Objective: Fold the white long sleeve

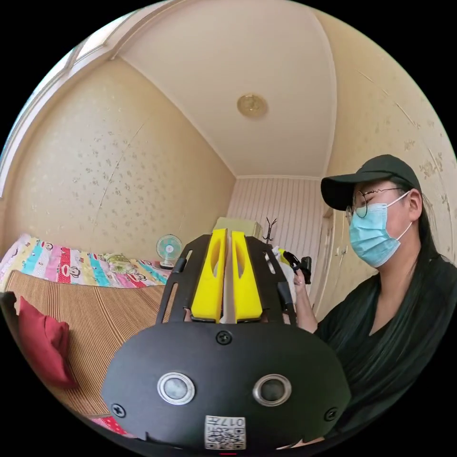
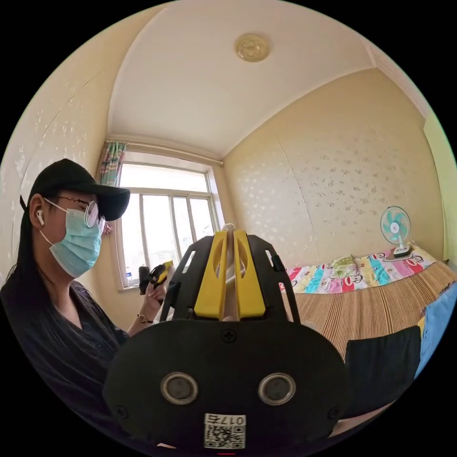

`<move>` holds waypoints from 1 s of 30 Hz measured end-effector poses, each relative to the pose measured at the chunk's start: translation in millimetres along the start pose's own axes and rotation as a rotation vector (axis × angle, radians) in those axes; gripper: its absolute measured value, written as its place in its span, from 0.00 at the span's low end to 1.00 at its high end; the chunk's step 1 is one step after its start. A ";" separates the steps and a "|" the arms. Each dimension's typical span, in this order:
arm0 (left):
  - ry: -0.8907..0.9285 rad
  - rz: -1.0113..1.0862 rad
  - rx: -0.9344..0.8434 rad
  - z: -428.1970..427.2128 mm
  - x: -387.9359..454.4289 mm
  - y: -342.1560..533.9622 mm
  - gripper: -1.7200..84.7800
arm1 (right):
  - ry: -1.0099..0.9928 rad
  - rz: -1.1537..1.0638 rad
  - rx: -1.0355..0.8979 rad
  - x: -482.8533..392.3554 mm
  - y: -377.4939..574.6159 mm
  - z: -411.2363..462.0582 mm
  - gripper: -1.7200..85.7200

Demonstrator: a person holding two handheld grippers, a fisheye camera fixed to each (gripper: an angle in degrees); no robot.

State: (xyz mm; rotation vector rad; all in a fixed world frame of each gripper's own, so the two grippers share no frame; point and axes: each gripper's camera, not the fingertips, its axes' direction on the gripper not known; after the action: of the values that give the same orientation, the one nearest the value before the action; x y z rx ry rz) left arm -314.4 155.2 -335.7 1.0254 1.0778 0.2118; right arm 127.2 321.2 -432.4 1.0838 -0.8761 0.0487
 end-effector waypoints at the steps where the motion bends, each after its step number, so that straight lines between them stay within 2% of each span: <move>1: 0.181 0.055 -0.048 -0.2 8.8 -1.0 0.03 | 0.021 -0.021 0.010 -6.4 -1.8 -0.3 0.05; 2: 0.301 0.080 -0.088 1.8 12.7 -0.4 0.04 | 0.043 -0.074 0.016 -17.8 -7.1 -0.8 0.05; 3: 0.530 0.122 -0.189 9.7 20.9 3.7 0.04 | 0.013 -0.113 0.003 -24.6 -13.8 -1.3 0.05; 4: 0.600 0.123 -0.258 17.0 26.7 11.5 0.06 | -0.018 -0.122 -0.003 -26.2 -17.2 -1.8 0.05; 5: 0.559 0.092 -0.272 19.6 26.6 15.9 0.06 | -0.093 -0.126 -0.006 -27.5 -22.9 -2.9 0.05; 7: 0.248 -0.125 -0.328 34.1 10.5 36.4 0.09 | -0.196 -0.109 0.005 -27.5 -29.2 -4.0 0.05; 10: 0.071 -0.302 -0.519 66.1 -18.8 60.9 0.15 | -0.349 -0.091 0.033 -29.7 -37.2 -5.9 0.05; 12: 0.042 -0.354 -0.555 81.0 -29.0 69.3 0.18 | -0.482 -0.077 0.056 -34.3 -39.8 -6.7 0.05; 14: 0.060 -0.419 -0.505 92.9 -35.5 73.9 0.19 | -0.496 -0.064 0.065 -40.7 -38.3 -7.5 0.05; 16: 0.115 -0.616 -0.399 114.5 -47.9 91.1 0.23 | -0.514 -0.065 0.055 -48.4 -32.9 -5.9 0.05; 19: 0.057 -0.813 -0.390 147.8 -60.4 133.3 0.24 | -0.592 -0.003 0.028 -53.5 -17.6 3.4 0.05; 21: 0.098 -0.869 -0.375 156.5 -60.6 153.1 0.22 | -0.589 0.047 0.011 -52.3 -3.4 5.9 0.05; 22: 0.125 -0.879 -0.303 150.5 -57.9 160.9 0.16 | -0.573 0.057 0.009 -50.7 -0.2 4.5 0.05; 24: 0.124 -0.865 -0.176 130.9 -55.0 164.3 0.09 | -0.501 0.086 0.006 -39.3 10.2 -7.9 0.05; 26: 0.077 -0.821 -0.108 108.3 -54.5 155.6 0.07 | -0.427 0.109 0.007 -29.6 16.5 -20.3 0.05; 30: 0.016 -0.510 -0.004 51.2 -26.8 93.0 0.06 | -0.218 0.123 -0.072 -25.7 26.7 -48.6 0.05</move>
State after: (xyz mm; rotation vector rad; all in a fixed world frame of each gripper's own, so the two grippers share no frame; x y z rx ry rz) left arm -257.3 160.0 -242.4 0.7164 1.3155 -0.1908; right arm 127.3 382.1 -437.5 0.9789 -1.1319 0.0013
